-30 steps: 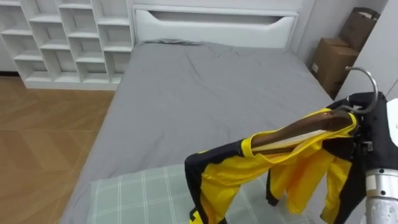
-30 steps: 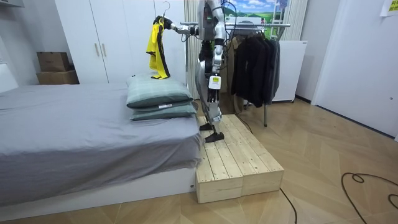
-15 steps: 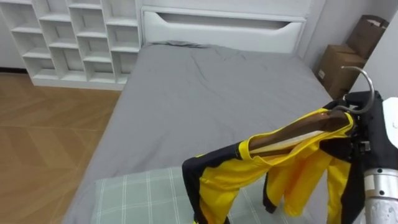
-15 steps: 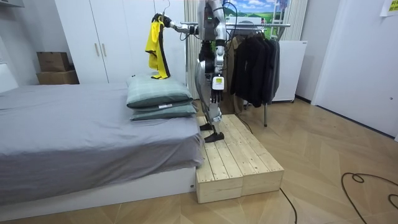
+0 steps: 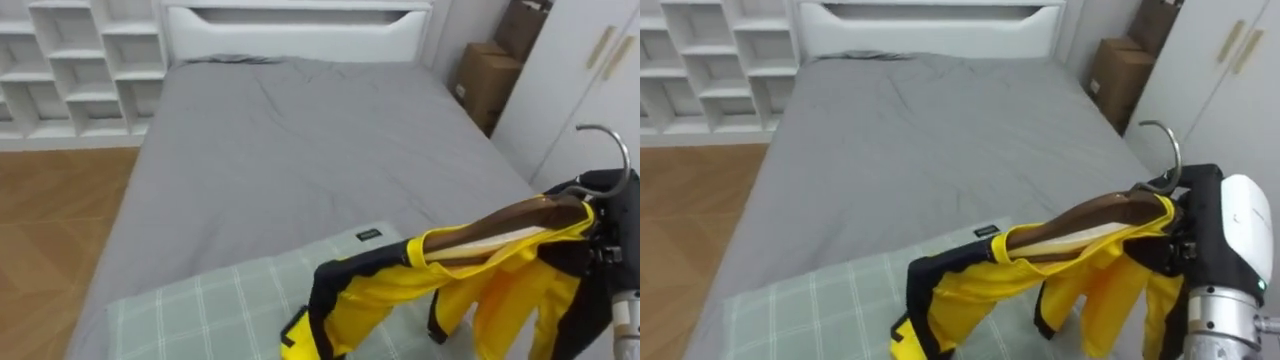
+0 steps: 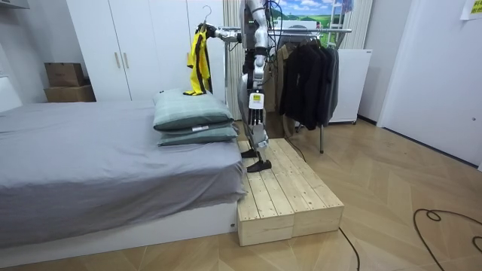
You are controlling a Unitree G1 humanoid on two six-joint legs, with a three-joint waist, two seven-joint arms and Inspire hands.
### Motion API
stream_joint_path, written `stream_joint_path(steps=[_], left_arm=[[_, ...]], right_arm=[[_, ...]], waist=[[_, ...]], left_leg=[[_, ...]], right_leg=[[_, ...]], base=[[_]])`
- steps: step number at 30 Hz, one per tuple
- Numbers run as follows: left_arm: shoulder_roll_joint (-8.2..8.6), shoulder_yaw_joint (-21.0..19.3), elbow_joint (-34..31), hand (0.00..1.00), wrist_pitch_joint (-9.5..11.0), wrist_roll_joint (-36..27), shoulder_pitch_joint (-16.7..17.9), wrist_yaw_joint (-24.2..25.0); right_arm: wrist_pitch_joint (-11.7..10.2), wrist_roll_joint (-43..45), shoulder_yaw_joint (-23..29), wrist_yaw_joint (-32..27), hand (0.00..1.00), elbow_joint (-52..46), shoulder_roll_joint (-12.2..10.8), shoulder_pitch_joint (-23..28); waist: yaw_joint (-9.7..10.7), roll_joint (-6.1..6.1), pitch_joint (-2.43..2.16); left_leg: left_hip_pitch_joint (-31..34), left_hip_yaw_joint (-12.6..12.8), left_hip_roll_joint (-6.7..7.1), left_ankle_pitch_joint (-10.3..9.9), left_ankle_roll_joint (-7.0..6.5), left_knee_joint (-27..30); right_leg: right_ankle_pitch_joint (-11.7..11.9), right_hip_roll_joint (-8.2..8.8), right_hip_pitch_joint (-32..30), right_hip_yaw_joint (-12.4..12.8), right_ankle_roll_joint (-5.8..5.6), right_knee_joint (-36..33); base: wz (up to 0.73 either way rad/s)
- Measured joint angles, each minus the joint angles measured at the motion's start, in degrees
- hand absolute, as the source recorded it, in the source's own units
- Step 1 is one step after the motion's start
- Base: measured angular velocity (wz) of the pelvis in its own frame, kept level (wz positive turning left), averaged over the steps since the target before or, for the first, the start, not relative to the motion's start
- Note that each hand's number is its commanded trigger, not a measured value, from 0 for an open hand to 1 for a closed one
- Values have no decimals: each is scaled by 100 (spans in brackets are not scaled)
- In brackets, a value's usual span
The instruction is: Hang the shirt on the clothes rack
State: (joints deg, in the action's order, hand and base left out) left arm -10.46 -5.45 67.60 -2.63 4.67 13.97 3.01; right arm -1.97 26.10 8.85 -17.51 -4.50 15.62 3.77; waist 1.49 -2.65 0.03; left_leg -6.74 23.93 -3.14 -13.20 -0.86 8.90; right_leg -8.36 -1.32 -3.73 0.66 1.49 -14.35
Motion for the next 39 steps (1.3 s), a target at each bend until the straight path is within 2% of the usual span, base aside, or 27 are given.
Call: stream_joint_path(steps=[1, 2, 3, 5, 6, 8, 11, 13, 15, 17, 18, 21, 22, 24, 25, 26, 27, 29, 30, 32, 33, 34, 35, 36, 37, 38, 39], left_arm=[[-23, 15, 0, 0, -21, 1, -24, -34], [-44, 76, -3, 0, -67, -3, -48, -97], [-49, 114, -6, 0, -77, -4, -60, -141], [-93, 191, -7, 0, -83, -4, -99, -256], [-106, 246, -7, 0, -87, -13, -102, -262], [-138, 398, -24, 0, -146, -50, -117, -292], [-148, 444, -30, 0, -292, -44, -134, -412], [-148, 440, -49, 0, -344, -2, -138, -506], [-147, 407, -74, 0, -363, -1, -141, -565], [-138, 339, -119, 0, -388, 3, -131, -668], [-133, 323, -127, 0, -390, 5, -125, -702], [-140, 194, -126, 0, -434, -3, -103, -918], [-147, 161, -124, 0, -441, -5, -56, -1014], [-127, 109, -122, 0, -443, -6, 67, -1148], [-96, 112, -112, 0, -444, -8, 158, -1184], [-62, 111, -105, 0, -460, -8, 243, -1214], [-61, 113, -106, 0, -479, -5, 254, -1214], [-21, 88, -128, 0, -605, 100, 237, -1217], [-4, 44, -128, 0, -616, 176, 237, -1221], [104, -144, -127, 0, -617, 292, 238, -1248], [129, -179, -126, 0, -617, 315, 239, -1250], [177, -215, -122, 0, -618, 349, 250, -1250], [219, -171, -116, 0, -624, 346, 259, -1248], [254, -108, -107, 0, -631, 349, 268, -1251], [348, -108, -106, 0, -628, 480, 142, -1252], [333, -142, -118, 0, -634, 723, 117, -1263], [334, -148, -122, 0, -650, 801, 107, -1274]], right_arm=[[2, 18, -41, 55, 100, 0, 1, 17], [24, 20, -79, 94, 100, 1, 1, 20], [30, 19, -92, 115, 100, 1, -4, 20], [40, -43, -105, 220, 100, 0, -78, 20], [44, -76, -111, 257, 100, 0, -79, 23], [73, -76, -160, 330, 100, 7, -94, 29], [89, -79, -351, 350, 100, 2, -121, 30], [89, -95, -389, 371, 100, 2, -151, 27], [89, -142, -385, 390, 100, 1, -150, 16], [82, -191, -446, 406, 100, 2, -159, 8], [73, -180, -456, 436, 100, 1, -168, 8], [58, -157, -485, 581, 100, 1, -175, 21], [53, -159, -485, 596, 100, 8, -192, 26], [25, -155, -485, 599, 100, 16, -202, 19], [0, -220, -484, 596, 100, 25, -199, 9], [4, -301, -484, 569, 100, 55, -195, 30], [15, -337, -479, 550, 100, 58, -193, 47], [31, -362, -476, 502, 100, 72, -188, 66], [31, -364, -474, 488, 100, 75, -188, 66], [32, -323, -472, 338, 100, 78, -180, 75], [35, -311, -473, 307, 100, 78, -180, 73], [46, -332, -488, 281, 100, 78, -179, 74], [47, -351, -515, 230, 100, 152, -169, 76], [50, -368, -523, 207, 100, 204, -161, 86], [52, -406, -514, 108, 100, 119, 10, -21], [-2, -350, -516, 9, 100, 25, 86, -63], [21, -339, -514, -11, 100, 45, 67, -52]], waist=[[8, -13, 1], [0, -21, 10], [-11, -18, 12], [-42, -28, 34], [-23, -23, 37], [0, -7, 67], [1, -29, 50], [-1, -70, 34], [55, -109, 27], [49, -126, 35], [47, -129, 35], [73, -229, 30], [74, -254, 40], [6, -294, 20], [-20, -287, 30], [-17, -272, 35], [-13, -276, 36], [-10, -302, 37], [-4, -305, 37], [-13, -281, 25], [-48, -281, 25], [-67, -270, 21], [-76, -228, 24], [-145, -51, -27], [-318, 79, 79], [-249, -160, 95], [-194, -146, 79]], left_leg=[[-8, 242, -34, -42, 10, 47], [-31, 493, -59, -75, 24, 68], [-43, 632, -76, -85, 33, 70], [-90, 1133, -136, -136, 64, 74], [-104, 1236, -153, -164, 69, 72], [-208, 1726, -247, -293, 118, 168], [-309, 2189, -311, -385, 191, 191], [-342, 2323, -340, -395, 216, 257], [-350, 2317, -376, -426, 270, 407], [-323, 2325, -470, -475, 331, 643], [-313, 2348, -516, -501, 347, 723], [-277, 2489, -750, -606, 421, 1146], [-252, 2477, -833, -617, 431, 1388], [-130, 2244, -1007, -612, 421, 2045], [62, 1629, -1059, -593, 316, 2428], [229, 1001, -988, -633, 301, 2543], [308, 793, -968, -635, 304, 2538], [622, 52, -770, -625, 320, 2241], [645, -141, -680, -618, 330, 2086], [568, -742, -209, -532, 400, 1347], [556, -874, -90, -514, 371, 1160], [566, -1063, 147, -423, 245, 900], [583, -1238, 324, -228, 33, 647], [639, -1325, 251, -90, -62, 549], [785, -1381, 139, 106, 182, 749], [1046, -1476, 213, 46, 364, 1227], [1042, -1669, 274, -67, 461, 1258]], right_leg=[[14, 9, -132, -184, 23, -108], [61, 21, -239, -521, 91, -161], [95, 23, -267, -702, 135, -143], [226, 83, -324, -1711, 322, -79], [251, 104, -324, -1924, 364, -34], [278, 120, -330, -2274, 402, -71], [279, 18, -381, -2172, 405, -162], [240, 18, -459, -2120, 415, -284], [244, -19, -493, -2064, 465, -226], [289, -139, -393, -1948, 634, -14], [296, -164, -379, -1938, 644, 3], [256, -262, -317, -1889, 742, 39], [200, -322, -312, -1720, 741, 26], [135, -391, -294, -1460, 790, -51], [113, -444, -177, -1229, 859, -67], [110, -465, -114, -1011, 871, -83], [105, -467, -115, -886, 875, -114], [108, -498, -126, -312, 864, -183], [119, -505, -127, -187, 848, -186], [197, -691, -204, 574, 749, -182], [224, -764, -226, 829, 712, -178], [365, -899, -188, 1323, 487, -61], [612, -993, -16, 1836, 28, 329], [606, -1046, -10, 1914, -107, 381], [-126, -627, -689, 746, 61, -1118], [-981, -254, -1230, 785, 90, -2160], [-1007, -390, -1275, 889, 356, -2293]], base=[[-111], [-115], [-120], [-110], [-90], [-87], [-73], [-37], [-15], [-13], [-20], [-21], [-41], [-63], [-82], [-78], [-71], [-71], [-72], [-73], [-80], [-73], [-64], [-76], [-65], [-48], [-17]])
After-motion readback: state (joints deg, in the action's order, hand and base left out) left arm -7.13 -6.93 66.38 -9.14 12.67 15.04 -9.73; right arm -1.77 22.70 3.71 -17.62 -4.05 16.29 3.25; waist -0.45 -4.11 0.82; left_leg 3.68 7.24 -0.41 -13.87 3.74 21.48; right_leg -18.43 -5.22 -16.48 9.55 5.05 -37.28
